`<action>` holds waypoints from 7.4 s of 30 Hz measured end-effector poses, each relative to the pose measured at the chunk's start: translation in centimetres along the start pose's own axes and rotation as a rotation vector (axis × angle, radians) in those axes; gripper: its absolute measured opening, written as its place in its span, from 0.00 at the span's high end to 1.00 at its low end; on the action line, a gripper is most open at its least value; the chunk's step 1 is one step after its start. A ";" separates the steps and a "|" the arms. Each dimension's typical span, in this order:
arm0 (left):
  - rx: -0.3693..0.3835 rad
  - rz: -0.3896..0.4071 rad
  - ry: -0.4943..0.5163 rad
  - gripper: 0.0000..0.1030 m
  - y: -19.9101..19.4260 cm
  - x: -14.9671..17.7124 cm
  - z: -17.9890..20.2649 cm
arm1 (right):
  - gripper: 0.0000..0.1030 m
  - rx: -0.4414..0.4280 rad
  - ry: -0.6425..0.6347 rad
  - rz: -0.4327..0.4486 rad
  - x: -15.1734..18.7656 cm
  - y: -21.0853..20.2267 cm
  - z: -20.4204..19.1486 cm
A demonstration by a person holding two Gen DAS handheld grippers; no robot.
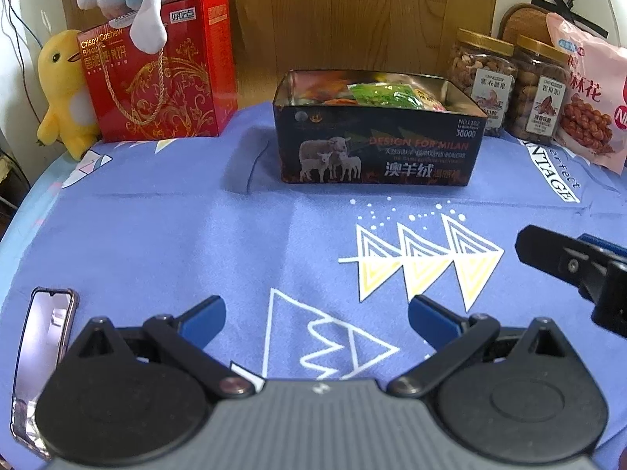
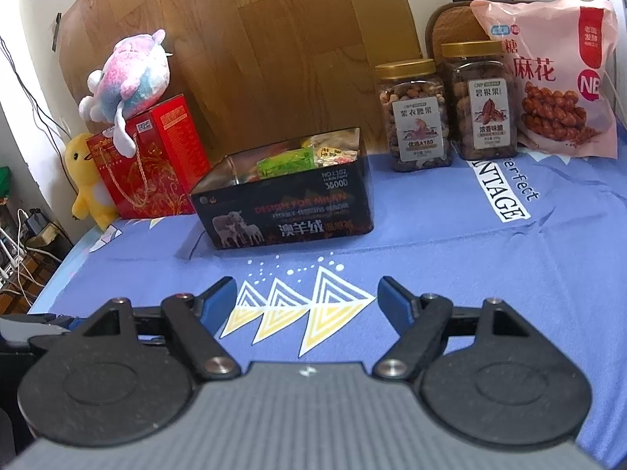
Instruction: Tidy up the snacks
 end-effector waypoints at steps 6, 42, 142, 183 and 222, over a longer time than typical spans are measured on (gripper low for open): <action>-0.008 0.025 -0.030 0.00 -0.4 -0.6 -1.0 | 0.21 -0.004 -0.002 0.004 -0.4 -0.3 -0.2; -0.011 0.007 -0.026 0.00 -0.2 0.3 -2.0 | 0.21 -0.032 -0.026 0.001 -0.8 -0.2 -1.9; 0.082 0.116 0.006 0.00 -3.2 -1.8 0.1 | 0.25 -0.001 0.015 0.101 -1.1 -2.8 -1.6; 0.113 0.096 0.001 0.00 -1.4 -1.9 -1.2 | 0.25 0.026 0.030 0.053 -1.3 -1.7 -1.9; 0.003 0.139 0.039 0.00 -2.1 -3.1 -1.1 | 0.25 -0.020 0.014 -0.093 -3.0 -0.6 -0.9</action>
Point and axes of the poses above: each gripper's, at about its wrist camera, not at the fingertips, and y roughly the way its jaws point, z to its right, x to its underside, the point moved 10 cm from there along y, roughly the way its jaws point, and after that the axes turned 10 degrees about y, right-handed, at the moved point
